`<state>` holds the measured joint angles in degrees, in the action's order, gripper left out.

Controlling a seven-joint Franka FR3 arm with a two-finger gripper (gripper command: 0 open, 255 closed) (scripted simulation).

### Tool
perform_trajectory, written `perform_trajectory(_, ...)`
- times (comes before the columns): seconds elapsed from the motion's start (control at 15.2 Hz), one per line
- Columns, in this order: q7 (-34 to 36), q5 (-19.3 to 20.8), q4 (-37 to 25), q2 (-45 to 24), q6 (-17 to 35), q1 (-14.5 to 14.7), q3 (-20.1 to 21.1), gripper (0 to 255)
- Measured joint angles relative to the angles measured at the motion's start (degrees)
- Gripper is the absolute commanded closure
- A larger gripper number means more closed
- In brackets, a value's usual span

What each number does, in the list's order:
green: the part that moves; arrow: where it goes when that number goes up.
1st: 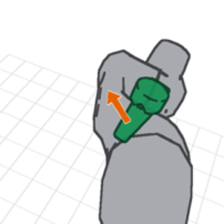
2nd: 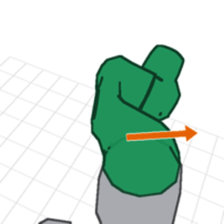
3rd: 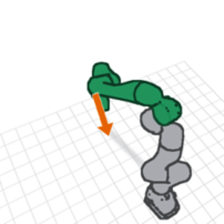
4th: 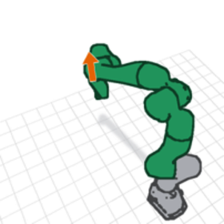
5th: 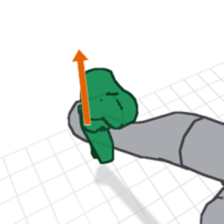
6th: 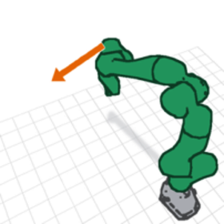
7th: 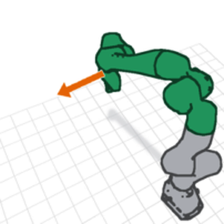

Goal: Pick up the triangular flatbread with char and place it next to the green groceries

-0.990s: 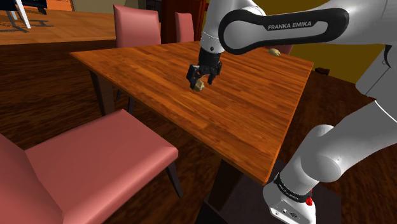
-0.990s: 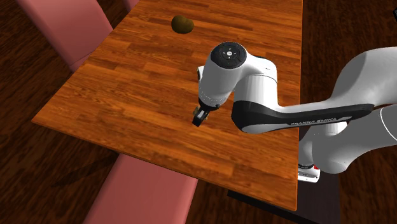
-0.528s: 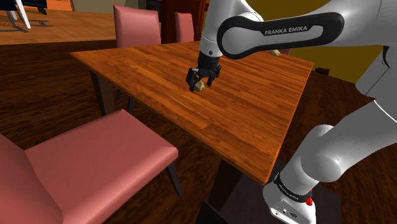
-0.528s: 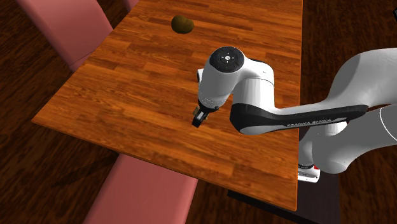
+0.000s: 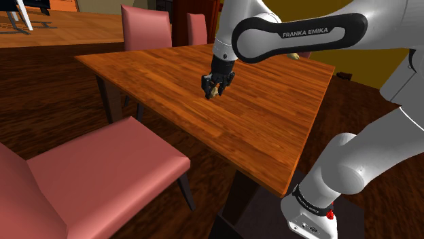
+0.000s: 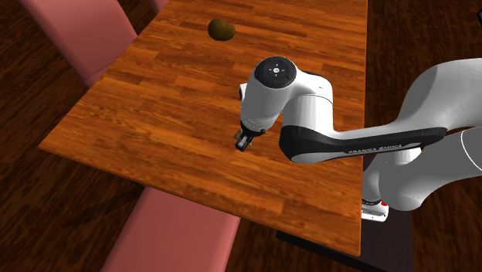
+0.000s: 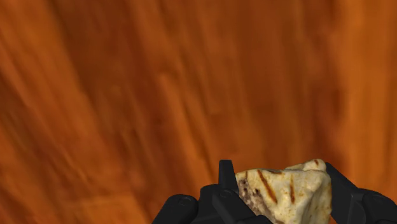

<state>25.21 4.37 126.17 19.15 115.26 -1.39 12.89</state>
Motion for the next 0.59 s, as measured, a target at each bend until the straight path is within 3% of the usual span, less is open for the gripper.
perform_trajectory(0.59,-0.3,-0.1,-3.1,0.0,-3.1,0.0,-0.1,255)
